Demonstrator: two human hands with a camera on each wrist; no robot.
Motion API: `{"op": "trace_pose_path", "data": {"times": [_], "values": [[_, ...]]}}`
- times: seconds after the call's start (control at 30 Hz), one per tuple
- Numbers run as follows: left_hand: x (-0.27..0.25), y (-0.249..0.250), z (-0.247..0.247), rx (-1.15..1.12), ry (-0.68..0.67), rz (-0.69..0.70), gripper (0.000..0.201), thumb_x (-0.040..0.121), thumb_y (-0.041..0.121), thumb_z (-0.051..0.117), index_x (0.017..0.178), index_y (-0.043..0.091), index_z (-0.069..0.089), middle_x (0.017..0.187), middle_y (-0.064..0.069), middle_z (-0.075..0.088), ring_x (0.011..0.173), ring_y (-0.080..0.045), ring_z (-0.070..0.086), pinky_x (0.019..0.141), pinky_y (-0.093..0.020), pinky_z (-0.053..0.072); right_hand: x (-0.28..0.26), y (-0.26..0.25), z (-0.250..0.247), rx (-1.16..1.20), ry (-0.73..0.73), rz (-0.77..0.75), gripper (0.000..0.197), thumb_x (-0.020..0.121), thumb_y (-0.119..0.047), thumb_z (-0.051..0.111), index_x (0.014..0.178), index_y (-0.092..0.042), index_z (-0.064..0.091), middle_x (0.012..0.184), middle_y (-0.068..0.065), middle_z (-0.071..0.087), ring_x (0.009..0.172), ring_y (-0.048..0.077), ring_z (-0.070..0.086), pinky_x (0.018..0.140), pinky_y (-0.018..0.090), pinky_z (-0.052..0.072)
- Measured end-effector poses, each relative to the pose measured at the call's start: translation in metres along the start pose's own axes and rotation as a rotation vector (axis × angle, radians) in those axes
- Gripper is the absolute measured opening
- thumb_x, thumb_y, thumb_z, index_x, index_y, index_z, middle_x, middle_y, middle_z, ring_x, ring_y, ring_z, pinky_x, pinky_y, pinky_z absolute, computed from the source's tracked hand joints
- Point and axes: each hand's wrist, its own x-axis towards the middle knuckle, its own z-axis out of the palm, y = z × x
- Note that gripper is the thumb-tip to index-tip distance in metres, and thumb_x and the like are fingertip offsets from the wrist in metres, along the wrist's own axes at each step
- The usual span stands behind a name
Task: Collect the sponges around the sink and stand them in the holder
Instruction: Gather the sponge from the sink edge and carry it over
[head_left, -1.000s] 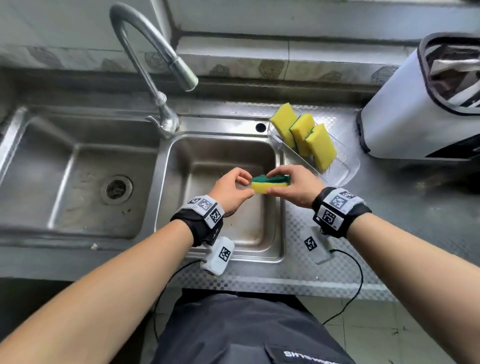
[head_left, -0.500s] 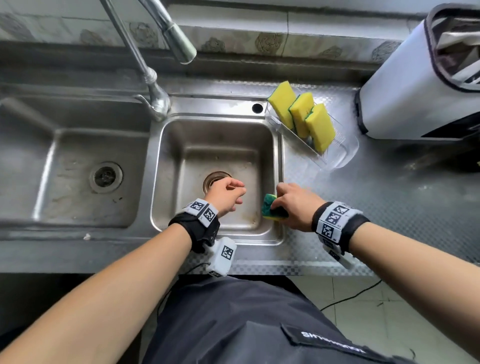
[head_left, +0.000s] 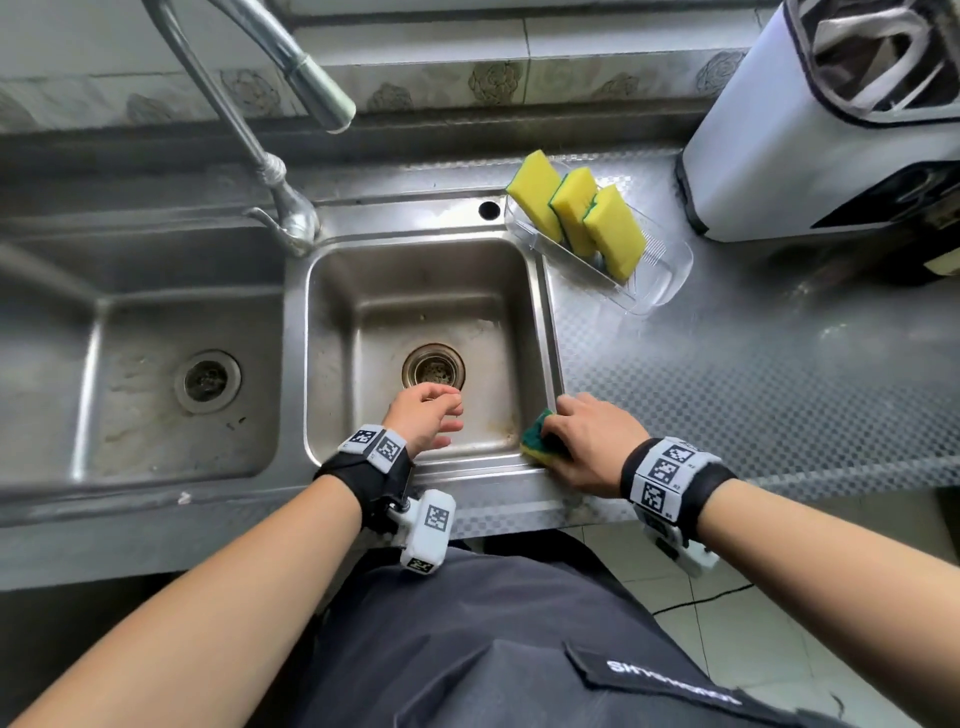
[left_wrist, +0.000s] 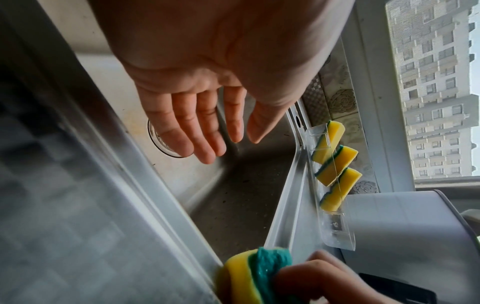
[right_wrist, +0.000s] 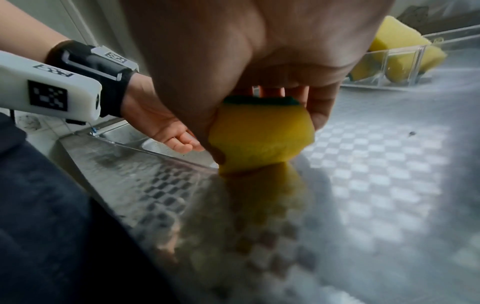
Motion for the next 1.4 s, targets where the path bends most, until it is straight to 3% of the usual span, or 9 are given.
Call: {"op": "trace_pose_path", "data": {"times": [0.17,0.33,0.57,0.63,0.77,0.93,1.07,1.23,1.4], "values": [[-0.005,0.001,-0.023,-0.001,-0.004,0.024,0.009,0.09,0.022,0.056,0.097,0.02,0.062,0.098,-0.006,0.068,0.082,-0.019,0.066,0.07,-0.032,0.052,0.005,-0.04,0.007,0.189,-0.05,0.067,0.046,0.085,-0.06,0.044,0.099,-0.019,0.06,0.094,0.004,0.056,0.085,0.026,0.06,0.072,0.03,0.046],[-0.013,0.006,-0.052,-0.066,0.054,0.054,0.017,0.092,0.018,0.054,0.107,0.013,0.06,0.09,-0.004,0.065,0.073,-0.016,0.063,0.065,-0.028,0.048,0.038,-0.096,-0.003,0.297,-0.136,-0.047,0.047,0.078,-0.063,0.055,0.092,-0.021,0.066,0.084,-0.004,0.056,0.074,0.018,0.056,0.073,0.028,0.05],[-0.024,-0.014,-0.127,-0.283,0.296,0.032,0.011,0.091,0.013,0.055,0.08,0.014,0.057,0.065,-0.005,0.055,0.04,-0.007,0.051,0.041,-0.019,0.037,0.099,-0.188,0.002,0.282,-0.229,-0.247,0.025,0.075,-0.034,0.071,0.095,-0.019,0.071,0.088,-0.004,0.054,0.079,0.018,0.057,0.06,0.023,0.042],[-0.026,-0.021,-0.14,-0.302,0.345,0.025,0.013,0.09,0.011,0.055,0.077,0.015,0.057,0.064,-0.005,0.054,0.038,-0.006,0.048,0.038,-0.017,0.035,0.115,-0.203,-0.001,0.285,-0.242,-0.278,0.025,0.076,-0.03,0.071,0.098,-0.017,0.072,0.09,-0.001,0.062,0.08,0.017,0.059,0.059,0.019,0.04],[-0.027,-0.026,-0.16,-0.331,0.445,0.064,0.014,0.089,0.008,0.055,0.076,0.013,0.059,0.062,-0.006,0.054,0.043,-0.009,0.047,0.036,-0.015,0.035,0.143,-0.226,-0.013,0.229,-0.195,-0.332,0.024,0.077,-0.034,0.067,0.093,-0.016,0.073,0.092,0.006,0.066,0.08,0.023,0.062,0.068,0.029,0.049],[-0.027,-0.032,-0.175,-0.342,0.577,0.051,0.014,0.085,0.012,0.057,0.072,0.016,0.061,0.062,-0.004,0.058,0.047,-0.01,0.048,0.043,-0.019,0.039,0.167,-0.23,-0.008,0.19,-0.128,-0.351,0.016,0.078,-0.028,0.063,0.09,-0.023,0.072,0.096,0.003,0.056,0.085,0.024,0.059,0.073,0.033,0.051],[-0.022,-0.039,-0.174,-0.23,0.554,0.06,0.011,0.079,0.019,0.06,0.069,0.022,0.065,0.067,0.001,0.065,0.063,-0.015,0.057,0.069,-0.031,0.051,0.181,-0.221,-0.005,0.223,-0.109,-0.331,0.014,0.077,-0.027,0.064,0.087,-0.021,0.072,0.095,0.003,0.057,0.085,0.026,0.06,0.072,0.033,0.05],[-0.007,-0.016,-0.178,-0.093,0.536,0.191,0.019,0.079,0.009,0.066,0.094,0.018,0.072,0.09,0.001,0.071,0.082,-0.012,0.065,0.08,-0.018,0.052,0.221,-0.207,-0.018,0.244,-0.013,-0.272,0.012,0.076,-0.025,0.065,0.085,-0.024,0.073,0.096,0.004,0.058,0.089,0.026,0.06,0.07,0.03,0.046],[0.021,0.033,-0.185,0.204,0.565,0.323,0.03,0.076,0.005,0.061,0.097,0.02,0.076,0.1,-0.005,0.076,0.092,-0.022,0.069,0.087,-0.031,0.055,0.266,-0.198,-0.048,0.219,0.15,-0.205,0.015,0.077,-0.033,0.064,0.088,-0.031,0.074,0.096,0.007,0.058,0.092,0.032,0.059,0.076,0.041,0.052]]}}
